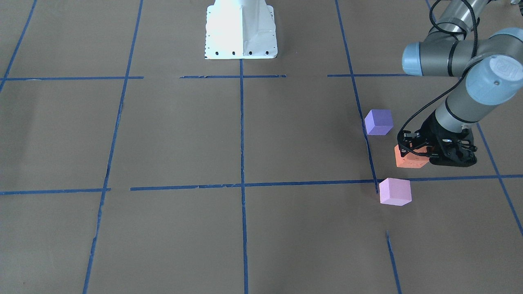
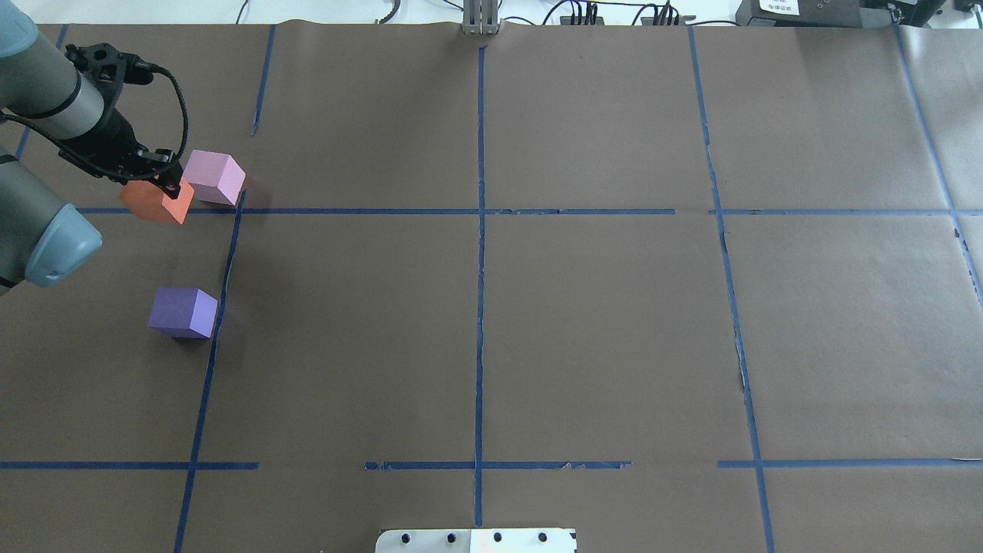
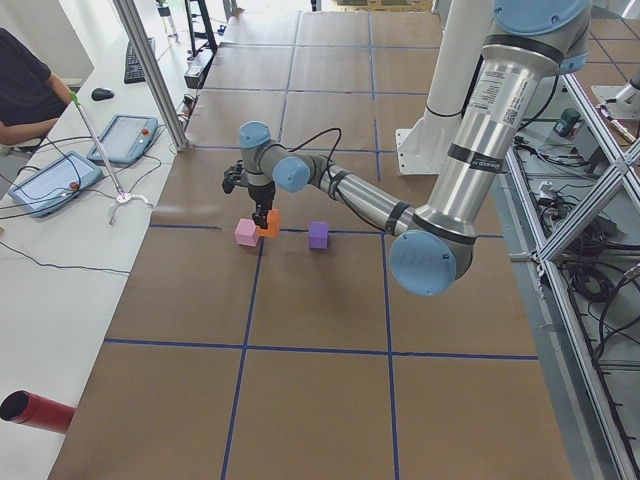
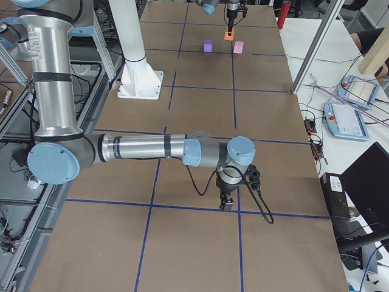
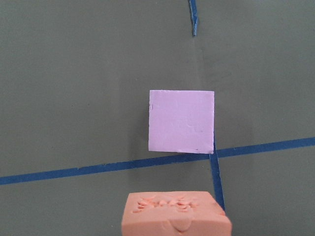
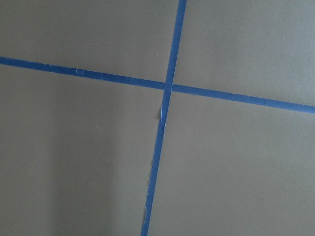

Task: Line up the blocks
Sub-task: 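Carry the orange cube with the left gripper to beside the pink cube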

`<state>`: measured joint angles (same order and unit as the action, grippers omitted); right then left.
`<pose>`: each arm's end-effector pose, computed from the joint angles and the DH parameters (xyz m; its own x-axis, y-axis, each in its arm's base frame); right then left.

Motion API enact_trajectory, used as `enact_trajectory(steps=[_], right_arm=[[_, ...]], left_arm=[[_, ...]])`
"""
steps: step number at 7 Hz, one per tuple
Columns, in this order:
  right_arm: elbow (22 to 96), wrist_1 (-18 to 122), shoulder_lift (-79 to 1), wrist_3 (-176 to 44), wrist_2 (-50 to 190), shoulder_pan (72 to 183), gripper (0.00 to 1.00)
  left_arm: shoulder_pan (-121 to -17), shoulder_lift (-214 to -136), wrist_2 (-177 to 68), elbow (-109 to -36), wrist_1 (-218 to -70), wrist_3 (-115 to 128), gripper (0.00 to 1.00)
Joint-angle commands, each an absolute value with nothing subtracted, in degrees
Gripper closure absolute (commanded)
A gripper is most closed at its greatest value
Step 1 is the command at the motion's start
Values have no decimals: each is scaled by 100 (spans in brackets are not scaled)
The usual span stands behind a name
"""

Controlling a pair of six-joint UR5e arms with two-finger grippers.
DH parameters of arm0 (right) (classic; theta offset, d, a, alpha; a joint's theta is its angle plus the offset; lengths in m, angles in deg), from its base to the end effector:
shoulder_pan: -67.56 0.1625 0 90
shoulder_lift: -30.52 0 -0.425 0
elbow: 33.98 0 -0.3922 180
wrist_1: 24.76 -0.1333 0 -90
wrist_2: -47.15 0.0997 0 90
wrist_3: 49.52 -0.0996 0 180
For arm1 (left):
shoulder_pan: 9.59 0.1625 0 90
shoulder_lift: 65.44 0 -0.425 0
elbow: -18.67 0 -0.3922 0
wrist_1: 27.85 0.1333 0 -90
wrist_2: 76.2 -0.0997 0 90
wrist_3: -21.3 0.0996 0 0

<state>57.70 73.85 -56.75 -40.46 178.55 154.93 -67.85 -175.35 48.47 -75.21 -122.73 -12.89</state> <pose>0.0442 -0.5078 0.6387 0.7350 -0.1431 0.6628 0.1635 0.9860 0.0315 0.2664 -0.5764 0.4279 0.7192 0.1306 -0.6824 -0.0694 0.9908 0.1164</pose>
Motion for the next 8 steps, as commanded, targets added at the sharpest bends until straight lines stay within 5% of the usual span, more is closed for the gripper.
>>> enact_trajectory(steps=[1, 8], right_arm=[[5769, 7385, -5675, -4047, 17855, 15493, 0], [5769, 7385, -5675, -4038, 17855, 15493, 0]], left_arm=[[-6768, -17582, 5132, -7187, -12400, -1315, 100], [-6733, -17785, 5467, -6580, -12628, -1420, 100]])
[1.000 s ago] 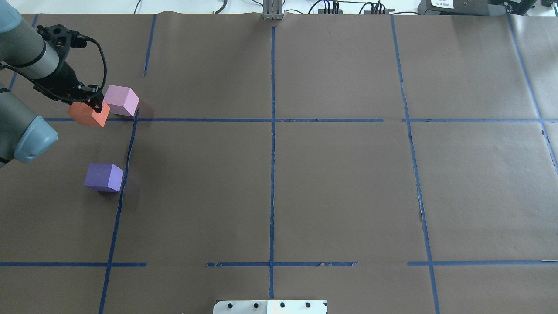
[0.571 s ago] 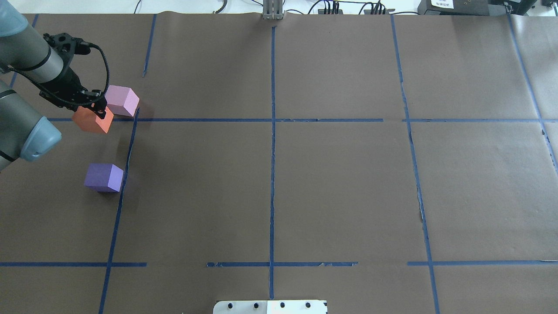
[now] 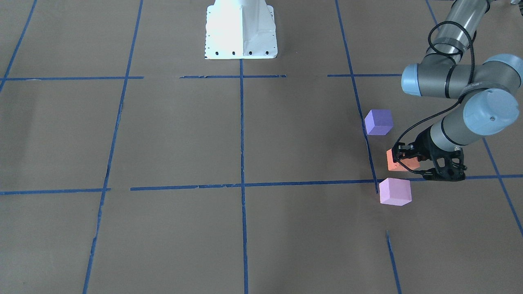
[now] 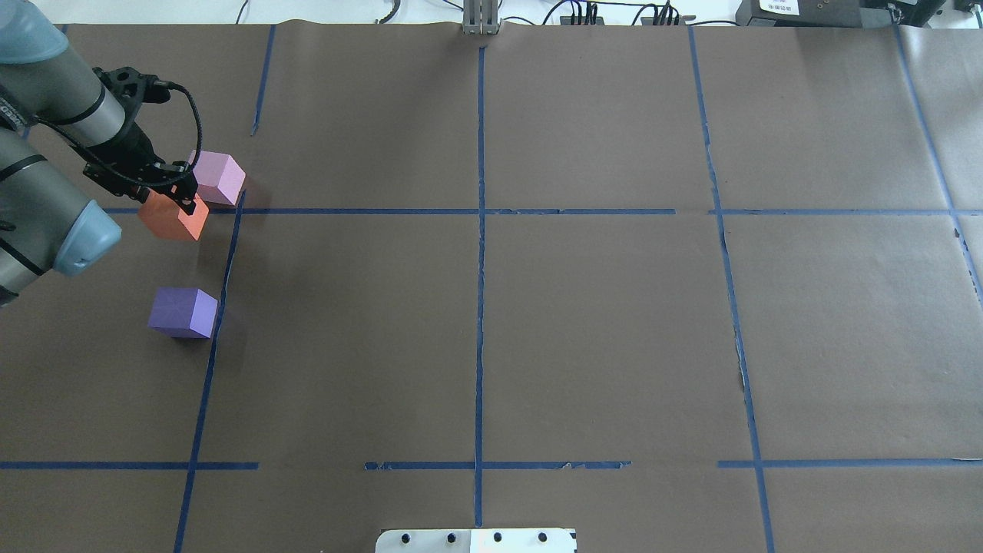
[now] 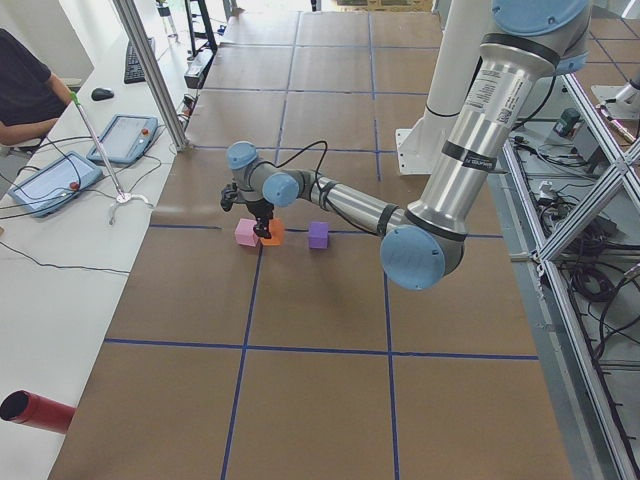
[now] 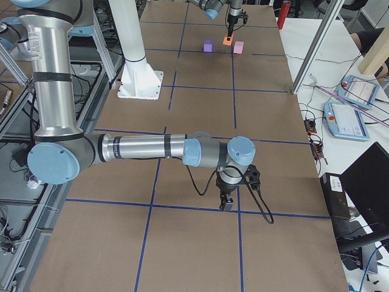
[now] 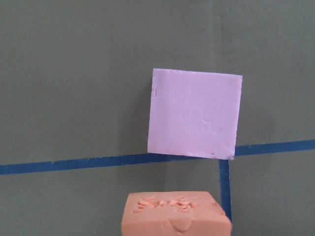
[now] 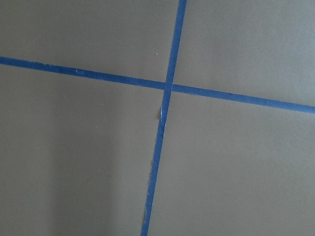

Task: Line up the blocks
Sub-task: 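Carry the orange cube with the left gripper to beside the pink cube, then lower the orange cube between the pink and purple cubes, aligning them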

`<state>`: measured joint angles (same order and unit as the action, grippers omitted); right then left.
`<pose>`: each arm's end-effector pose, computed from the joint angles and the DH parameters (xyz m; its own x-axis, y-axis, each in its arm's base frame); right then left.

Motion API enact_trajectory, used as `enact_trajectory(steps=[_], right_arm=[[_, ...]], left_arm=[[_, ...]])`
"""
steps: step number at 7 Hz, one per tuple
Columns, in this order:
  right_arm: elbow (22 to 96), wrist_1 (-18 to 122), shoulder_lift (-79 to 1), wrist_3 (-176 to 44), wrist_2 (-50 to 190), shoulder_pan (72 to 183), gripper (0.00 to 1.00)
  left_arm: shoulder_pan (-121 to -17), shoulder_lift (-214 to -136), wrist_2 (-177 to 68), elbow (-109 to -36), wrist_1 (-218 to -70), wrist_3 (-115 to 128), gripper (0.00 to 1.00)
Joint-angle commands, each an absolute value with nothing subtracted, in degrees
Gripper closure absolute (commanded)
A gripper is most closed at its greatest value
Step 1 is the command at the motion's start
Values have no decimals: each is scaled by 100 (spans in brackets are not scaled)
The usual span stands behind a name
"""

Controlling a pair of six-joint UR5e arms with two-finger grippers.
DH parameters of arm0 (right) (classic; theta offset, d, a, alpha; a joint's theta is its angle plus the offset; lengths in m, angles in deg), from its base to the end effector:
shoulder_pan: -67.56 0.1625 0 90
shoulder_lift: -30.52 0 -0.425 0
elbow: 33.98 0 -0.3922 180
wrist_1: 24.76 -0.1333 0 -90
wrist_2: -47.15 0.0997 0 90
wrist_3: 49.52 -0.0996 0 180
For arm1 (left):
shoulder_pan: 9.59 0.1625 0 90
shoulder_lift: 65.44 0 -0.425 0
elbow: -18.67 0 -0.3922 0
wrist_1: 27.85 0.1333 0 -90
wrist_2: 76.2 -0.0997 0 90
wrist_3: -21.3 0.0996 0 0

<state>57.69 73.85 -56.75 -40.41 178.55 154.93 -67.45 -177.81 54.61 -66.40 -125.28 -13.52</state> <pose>0.0442 -0.5078 0.6388 0.7348 -0.1438 0.6628 0.1642 0.9859 0.0319 0.2923 -0.5935 0.4644 0.6817 0.0830 -0.7269 -0.1138 0.9935 0.0067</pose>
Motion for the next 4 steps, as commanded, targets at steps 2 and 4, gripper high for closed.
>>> enact_trajectory(steps=[2, 4], right_arm=[[5769, 7385, -5675, -4047, 17855, 15493, 0], [5769, 7385, -5675, -4047, 17855, 15493, 0]], left_arm=[[-6619, -17785, 5476, -6588, -12768, -1595, 100], [-6558, -17767, 5476, -6588, -12936, -1720, 100]])
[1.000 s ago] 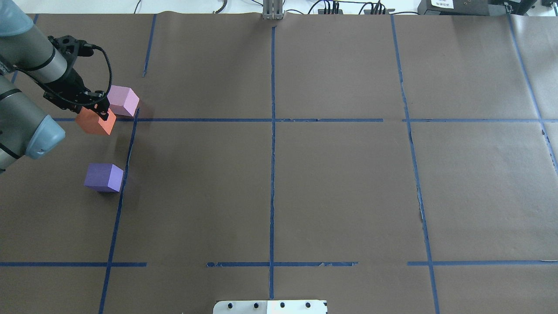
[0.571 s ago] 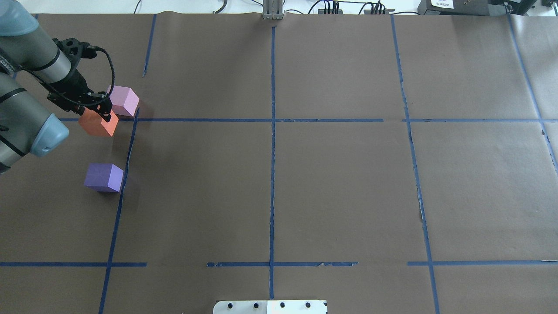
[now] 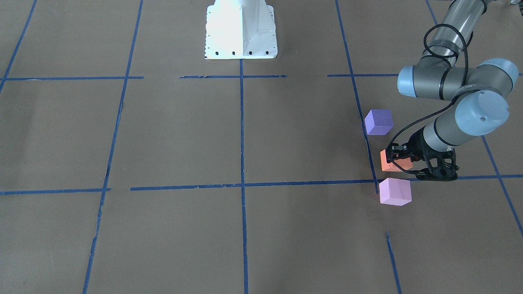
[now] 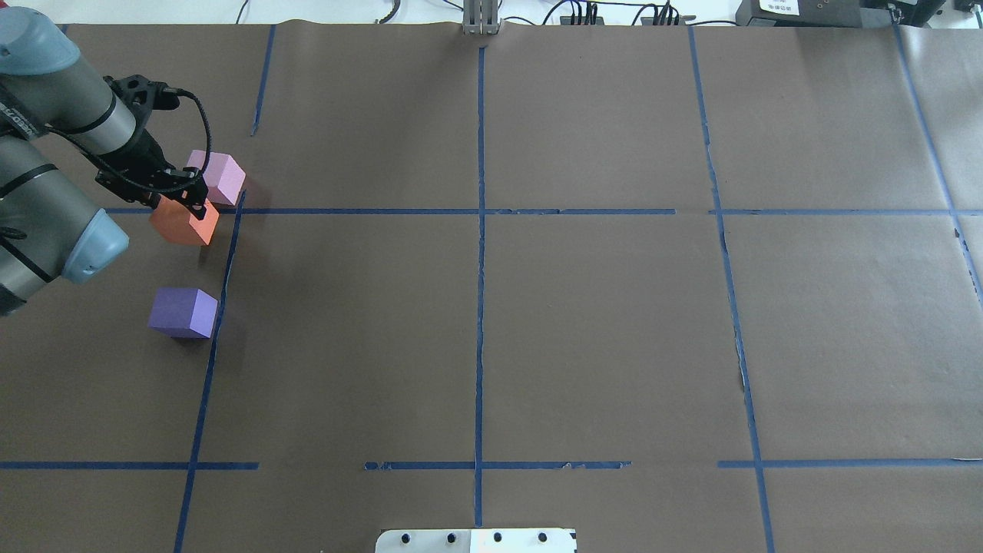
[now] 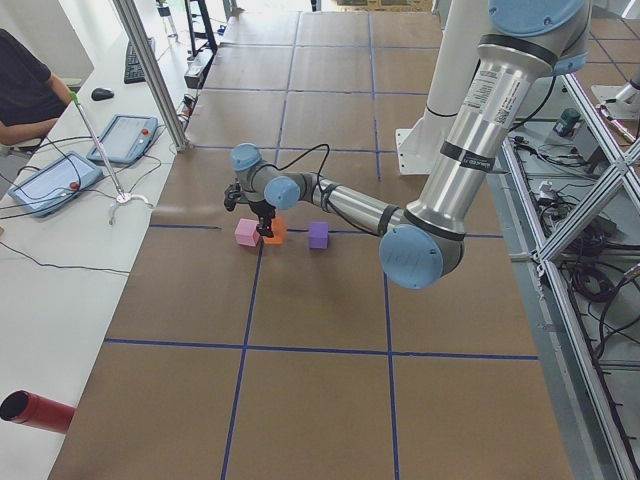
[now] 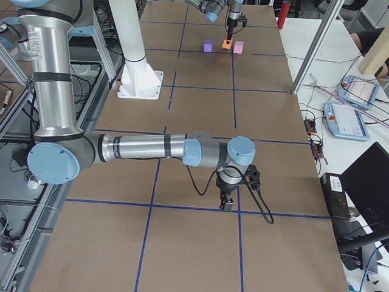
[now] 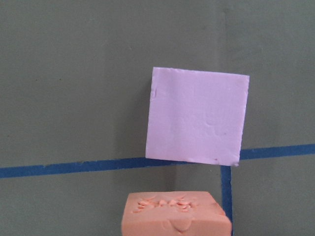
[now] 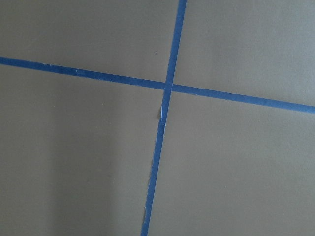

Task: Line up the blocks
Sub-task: 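Lower the orange cube between the pink and purple cubes, aligning them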

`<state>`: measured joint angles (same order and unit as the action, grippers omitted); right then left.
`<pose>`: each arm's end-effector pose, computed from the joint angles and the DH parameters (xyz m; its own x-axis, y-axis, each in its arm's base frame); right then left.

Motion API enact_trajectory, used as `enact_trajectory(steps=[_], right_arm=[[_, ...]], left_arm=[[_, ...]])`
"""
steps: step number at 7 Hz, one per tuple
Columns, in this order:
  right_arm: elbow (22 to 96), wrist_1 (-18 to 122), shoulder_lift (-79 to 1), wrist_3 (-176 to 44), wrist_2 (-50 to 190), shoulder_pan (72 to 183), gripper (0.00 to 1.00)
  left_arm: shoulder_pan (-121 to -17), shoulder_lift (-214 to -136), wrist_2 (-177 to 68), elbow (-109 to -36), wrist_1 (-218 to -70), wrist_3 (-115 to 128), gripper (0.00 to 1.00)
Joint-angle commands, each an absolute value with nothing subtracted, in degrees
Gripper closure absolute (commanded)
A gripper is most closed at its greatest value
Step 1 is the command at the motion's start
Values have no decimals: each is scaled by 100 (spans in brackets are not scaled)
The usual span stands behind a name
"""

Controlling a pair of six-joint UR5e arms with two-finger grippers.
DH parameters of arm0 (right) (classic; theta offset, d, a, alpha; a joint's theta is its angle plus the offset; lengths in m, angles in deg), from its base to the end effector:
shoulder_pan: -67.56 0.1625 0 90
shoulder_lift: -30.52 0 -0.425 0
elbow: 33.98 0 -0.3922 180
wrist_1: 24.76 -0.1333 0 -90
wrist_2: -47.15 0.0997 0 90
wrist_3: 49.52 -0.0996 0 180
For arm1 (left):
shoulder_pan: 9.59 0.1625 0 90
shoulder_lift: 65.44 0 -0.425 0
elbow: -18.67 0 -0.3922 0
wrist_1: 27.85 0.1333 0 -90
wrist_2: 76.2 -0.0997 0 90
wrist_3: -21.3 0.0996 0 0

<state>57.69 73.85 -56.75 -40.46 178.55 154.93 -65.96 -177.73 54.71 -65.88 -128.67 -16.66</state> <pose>0.0442 -0.5078 0.6388 0.7350 -0.1430 0.6629 0.1635 0.9860 0.0314 0.3088 -0.5871 0.4625 0.6651 0.0759 -0.7429 -0.1033 0.9946 0.0092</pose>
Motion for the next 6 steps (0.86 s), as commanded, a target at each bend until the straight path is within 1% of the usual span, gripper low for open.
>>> enact_trajectory(steps=[1, 5, 6], right_arm=[[5769, 7385, -5675, -4047, 17855, 15493, 0], [5769, 7385, -5675, -4038, 17855, 15493, 0], [5769, 7385, -5675, -4047, 17855, 15493, 0]], left_arm=[[-6549, -17741, 5476, -6588, -12936, -1720, 100], [-6426, -17697, 5467, -6457, -13129, -1755, 100], [-6426, -17688, 5467, -6457, -13138, -1755, 87]])
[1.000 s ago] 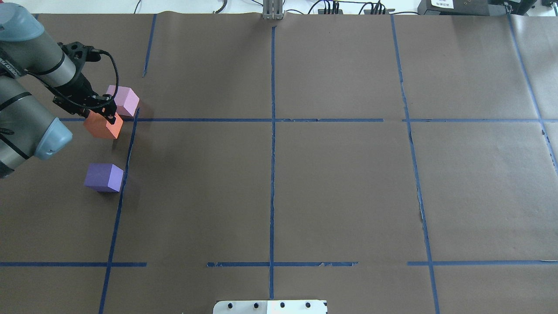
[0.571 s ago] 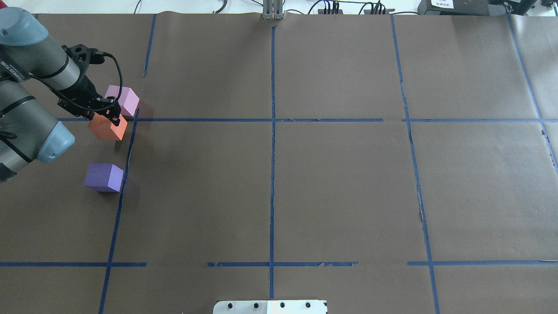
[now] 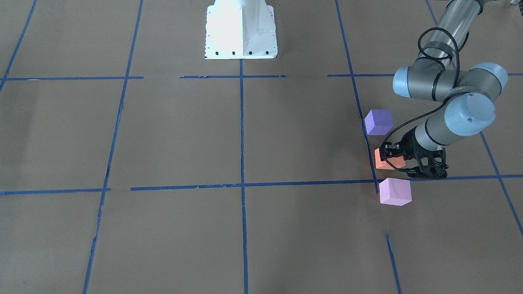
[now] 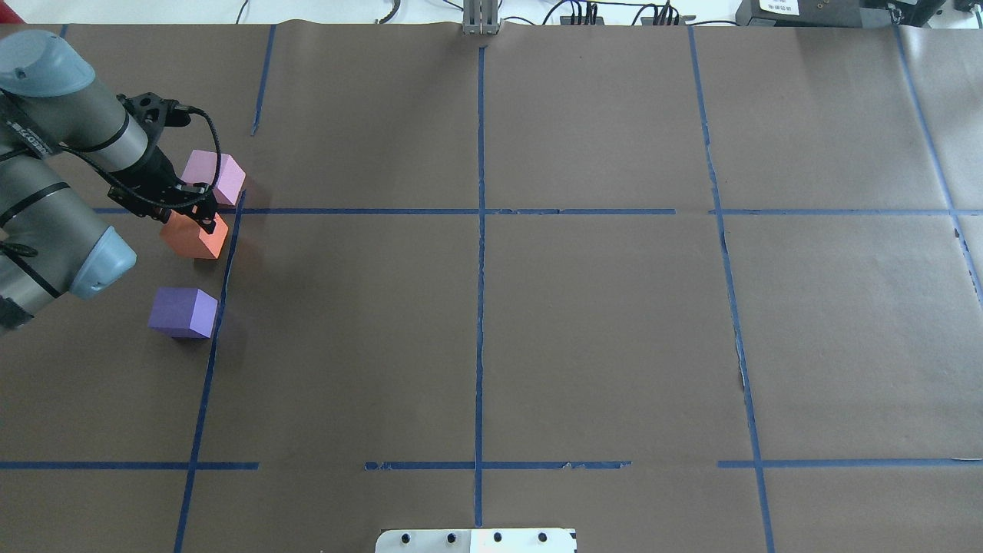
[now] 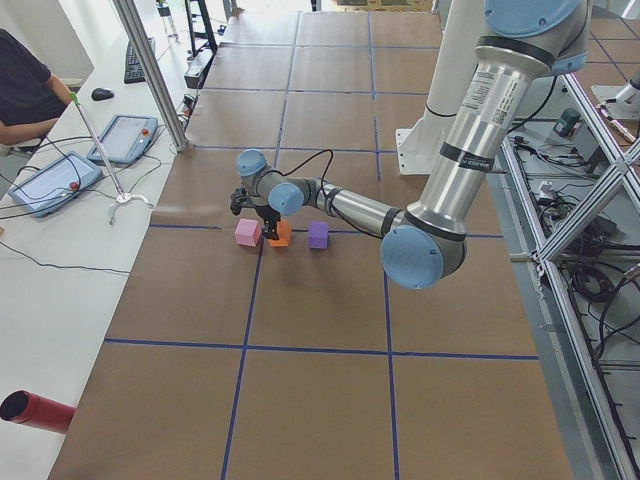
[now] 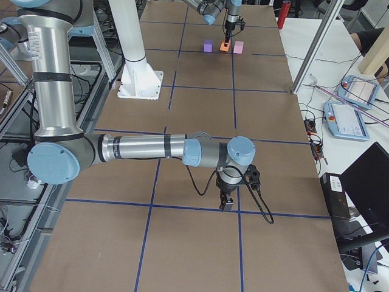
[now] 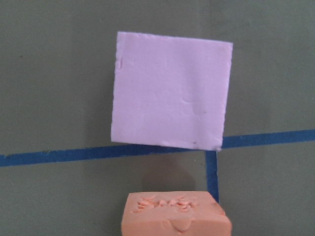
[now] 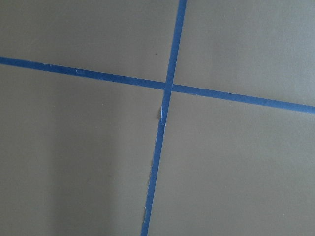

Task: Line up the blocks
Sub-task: 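Lower the orange cube between the pink and purple cubes, aligning them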

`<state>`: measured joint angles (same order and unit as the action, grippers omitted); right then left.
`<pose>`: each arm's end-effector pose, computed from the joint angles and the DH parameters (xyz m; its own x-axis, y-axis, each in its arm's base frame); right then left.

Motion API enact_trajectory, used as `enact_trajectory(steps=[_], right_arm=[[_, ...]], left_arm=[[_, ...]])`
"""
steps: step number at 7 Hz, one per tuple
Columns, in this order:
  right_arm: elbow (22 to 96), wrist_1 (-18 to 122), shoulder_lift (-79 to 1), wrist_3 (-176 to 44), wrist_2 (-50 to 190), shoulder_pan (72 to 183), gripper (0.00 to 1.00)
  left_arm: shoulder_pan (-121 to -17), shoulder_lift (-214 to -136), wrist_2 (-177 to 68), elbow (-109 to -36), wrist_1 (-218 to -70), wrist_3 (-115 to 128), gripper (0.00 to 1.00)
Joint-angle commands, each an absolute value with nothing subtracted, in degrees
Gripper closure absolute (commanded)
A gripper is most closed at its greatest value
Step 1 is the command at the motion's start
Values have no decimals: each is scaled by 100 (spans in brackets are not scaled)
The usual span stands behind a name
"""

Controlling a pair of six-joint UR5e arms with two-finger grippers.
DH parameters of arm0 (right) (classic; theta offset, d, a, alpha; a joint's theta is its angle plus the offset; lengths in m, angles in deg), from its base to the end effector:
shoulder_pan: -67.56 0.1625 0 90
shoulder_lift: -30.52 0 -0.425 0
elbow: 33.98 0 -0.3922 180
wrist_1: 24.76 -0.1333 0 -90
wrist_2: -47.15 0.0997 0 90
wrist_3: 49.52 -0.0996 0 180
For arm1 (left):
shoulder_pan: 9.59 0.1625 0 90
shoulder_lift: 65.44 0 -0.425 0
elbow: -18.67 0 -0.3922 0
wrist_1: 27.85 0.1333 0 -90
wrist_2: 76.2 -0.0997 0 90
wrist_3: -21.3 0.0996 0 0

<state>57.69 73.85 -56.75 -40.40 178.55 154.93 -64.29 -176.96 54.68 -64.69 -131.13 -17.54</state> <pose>0.0442 -0.5078 0.6388 0.7348 -0.1440 0.6628 0.1643 0.9859 0.0321 0.3249 -0.5767 0.4765 0.6611 0.0854 -0.7454 -0.1218 0.9925 0.0057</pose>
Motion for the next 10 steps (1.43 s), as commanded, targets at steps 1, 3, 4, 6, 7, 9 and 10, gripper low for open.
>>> enact_trajectory(steps=[1, 3, 4, 6, 7, 9, 10], right_arm=[[5769, 7385, -5675, -4038, 17855, 15493, 0], [5769, 7385, -5675, -4038, 17855, 15493, 0], [5769, 7385, -5675, -4047, 17855, 15493, 0], [5769, 7385, -5675, -4047, 17855, 15493, 0], [5769, 7385, -5675, -4047, 17855, 15493, 0], [5769, 7385, -5675, -4047, 17855, 15493, 0], [5769, 7385, -5675, -4038, 17855, 15493, 0]], left_arm=[[-6426, -17688, 5476, -6457, -13138, -1755, 13], [-6426, -17688, 5476, -6457, -13138, -1755, 0], [-6426, -17688, 5476, -6465, -13138, -1755, 0], [-6426, -17688, 5467, -6509, -13138, -1764, 0], [-6443, -17679, 5545, -6701, -13103, -1764, 0], [-6688, -17374, 5678, -7708, -12745, -1720, 0], [-7107, -17372, 5634, -7992, -12368, -1650, 0]])
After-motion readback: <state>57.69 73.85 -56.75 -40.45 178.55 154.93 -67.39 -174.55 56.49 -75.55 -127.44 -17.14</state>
